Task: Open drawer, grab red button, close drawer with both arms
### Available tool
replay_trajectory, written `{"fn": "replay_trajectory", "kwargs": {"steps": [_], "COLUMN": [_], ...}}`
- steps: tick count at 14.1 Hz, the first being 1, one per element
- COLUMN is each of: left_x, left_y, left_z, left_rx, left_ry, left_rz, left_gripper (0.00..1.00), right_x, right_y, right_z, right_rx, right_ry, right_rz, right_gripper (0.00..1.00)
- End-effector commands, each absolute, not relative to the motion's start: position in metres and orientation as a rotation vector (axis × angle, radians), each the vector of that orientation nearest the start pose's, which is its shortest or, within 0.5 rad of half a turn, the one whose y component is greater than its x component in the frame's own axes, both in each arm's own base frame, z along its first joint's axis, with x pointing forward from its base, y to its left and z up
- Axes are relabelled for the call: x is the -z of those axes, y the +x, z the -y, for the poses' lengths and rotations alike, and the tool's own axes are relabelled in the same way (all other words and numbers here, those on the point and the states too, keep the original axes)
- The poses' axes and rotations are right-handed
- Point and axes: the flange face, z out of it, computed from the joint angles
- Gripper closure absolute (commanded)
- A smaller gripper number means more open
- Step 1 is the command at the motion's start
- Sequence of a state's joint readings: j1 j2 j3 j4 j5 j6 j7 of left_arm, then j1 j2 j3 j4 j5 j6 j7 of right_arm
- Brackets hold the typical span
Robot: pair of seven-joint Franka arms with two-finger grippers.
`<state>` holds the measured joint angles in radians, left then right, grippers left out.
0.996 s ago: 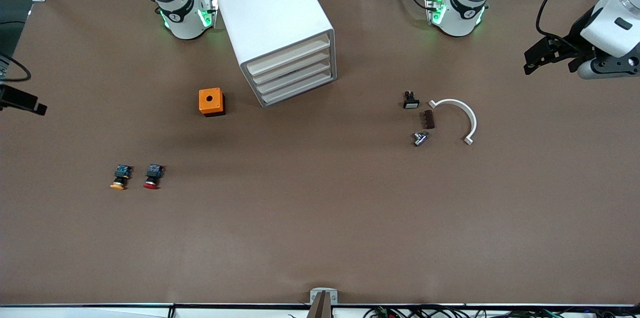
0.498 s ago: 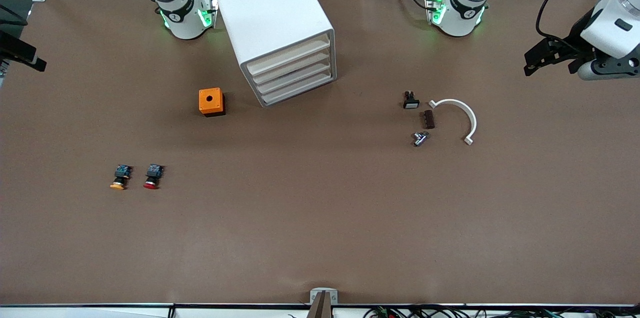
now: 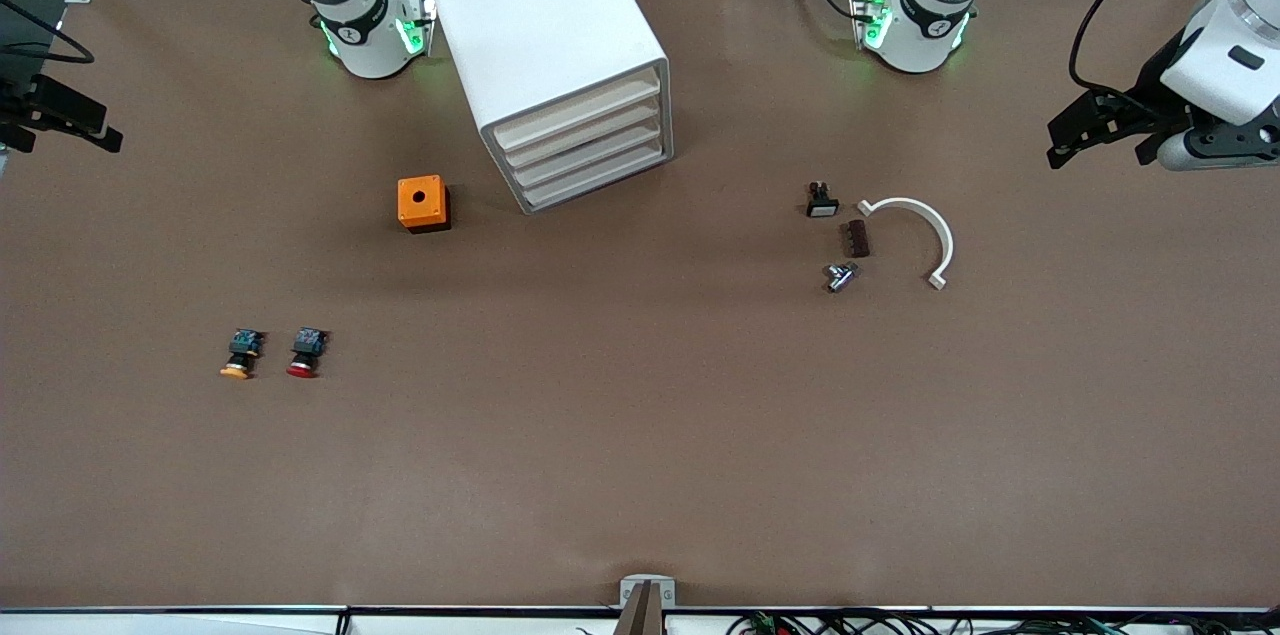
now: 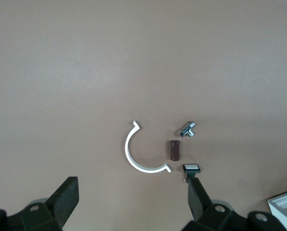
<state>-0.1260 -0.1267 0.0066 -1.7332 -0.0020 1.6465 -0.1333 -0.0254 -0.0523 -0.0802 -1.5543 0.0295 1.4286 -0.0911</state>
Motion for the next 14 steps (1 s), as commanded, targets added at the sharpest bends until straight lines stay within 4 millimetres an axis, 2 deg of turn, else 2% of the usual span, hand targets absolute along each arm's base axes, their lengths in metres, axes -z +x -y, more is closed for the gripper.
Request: {"fn": "replay_trajectory", "kwargs": {"steps": [1, 4, 6, 14], "left_x": [-0.630, -0.630, -0.639, -0.641], "left_y": [0.519, 0.519, 0.520, 0.521], "left_z": [0.058, 0.058, 0.056, 0.057], "left_rx": [0.091, 0.091, 0.117, -0.024], "left_ry": [-3.131, -3.131, -3.132, -3.085], "left_rz": [-0.020, -0.013, -0.008, -0.027], "left_gripper": [0.00, 0.00, 0.00, 0.00], "right_x": [-0.650, -0.649, -0.649, -0.649], "right_y": [0.508, 0.509, 0.509, 0.510], "right_z": [0.052, 0.042, 0.042, 0.043], "right_rx": [-0.087, -0.085, -0.085, -0.086], "right_ry": [-3.114, -3.114, -3.114, -3.116], "right_rz": [0.024, 0.055, 0.053, 0.055], "right_gripper": [0.00, 0.00, 0.00, 0.00]}}
